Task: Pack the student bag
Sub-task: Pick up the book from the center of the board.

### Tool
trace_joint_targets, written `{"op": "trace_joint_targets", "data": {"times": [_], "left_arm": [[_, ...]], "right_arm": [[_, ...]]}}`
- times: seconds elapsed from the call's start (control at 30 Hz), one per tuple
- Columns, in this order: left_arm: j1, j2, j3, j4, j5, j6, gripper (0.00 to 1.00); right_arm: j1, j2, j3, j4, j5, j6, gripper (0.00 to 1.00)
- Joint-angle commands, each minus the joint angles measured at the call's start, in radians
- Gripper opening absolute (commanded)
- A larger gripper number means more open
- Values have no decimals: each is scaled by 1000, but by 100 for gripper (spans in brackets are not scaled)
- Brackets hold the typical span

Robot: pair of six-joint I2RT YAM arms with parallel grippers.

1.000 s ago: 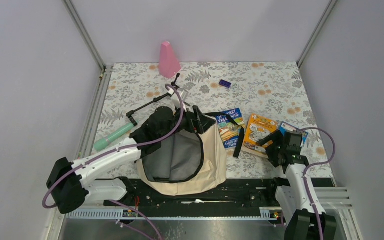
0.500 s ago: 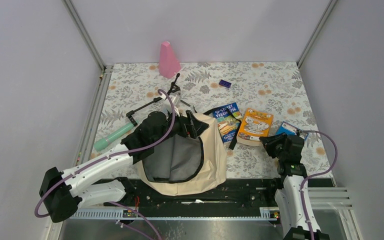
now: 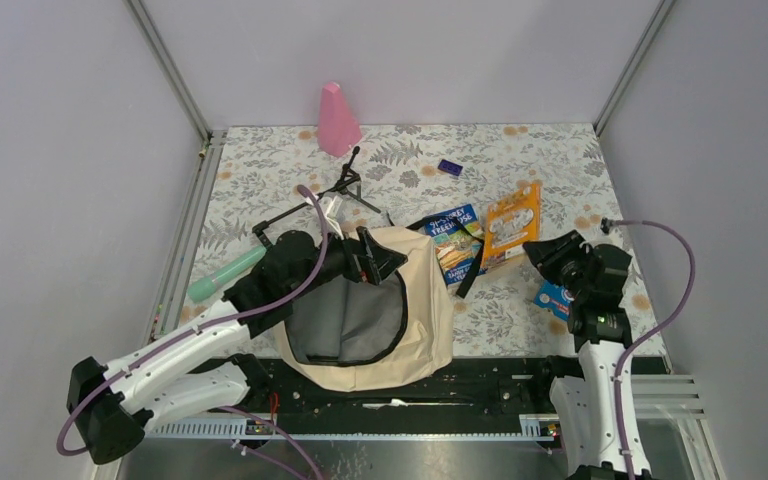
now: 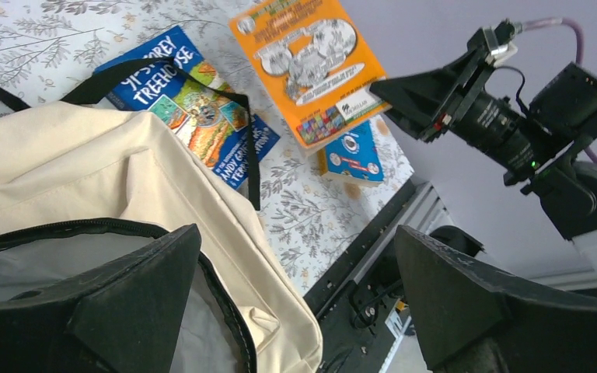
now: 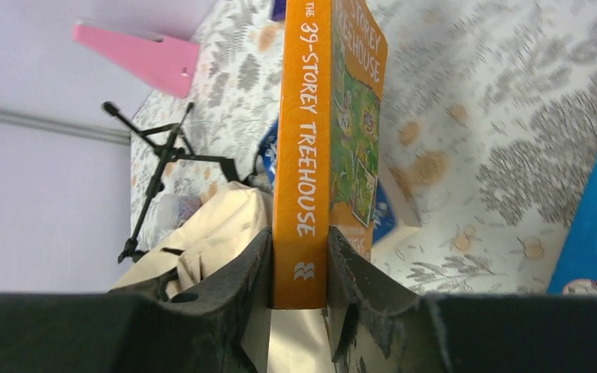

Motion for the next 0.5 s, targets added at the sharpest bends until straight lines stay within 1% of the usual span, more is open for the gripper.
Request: {"op": "trace_joint_targets", "data": {"times": [0.0, 0.07, 0.13, 0.23, 0.3, 0.33, 0.4, 0.47], "left_arm": [[30, -75, -35, 40, 100, -12, 99], [46, -97, -54, 65, 135, -43, 99], [57, -108, -50, 65, 166, -32, 99], [61, -142, -13, 44, 232, 75, 99], [60, -167, 35, -3, 239, 150, 99], [60, -172, 60, -35, 243, 194, 99], [60, -150, 136, -189, 244, 290, 99], [60, -112, 225, -324, 262, 392, 99]], "right_arm": [[2, -6, 159, 47, -150, -133, 0], [3, -7, 180, 94, -220, -111, 0], [10, 6, 202, 142, -289, -88, 0], [36, 53, 256, 145, -365, -128, 0], [58, 88, 278, 143, -415, -179, 0], [76, 106, 287, 115, -431, -203, 0], [143, 146, 323, 47, -441, -279, 0], [242, 178, 368, -28, -431, -355, 0]]}}
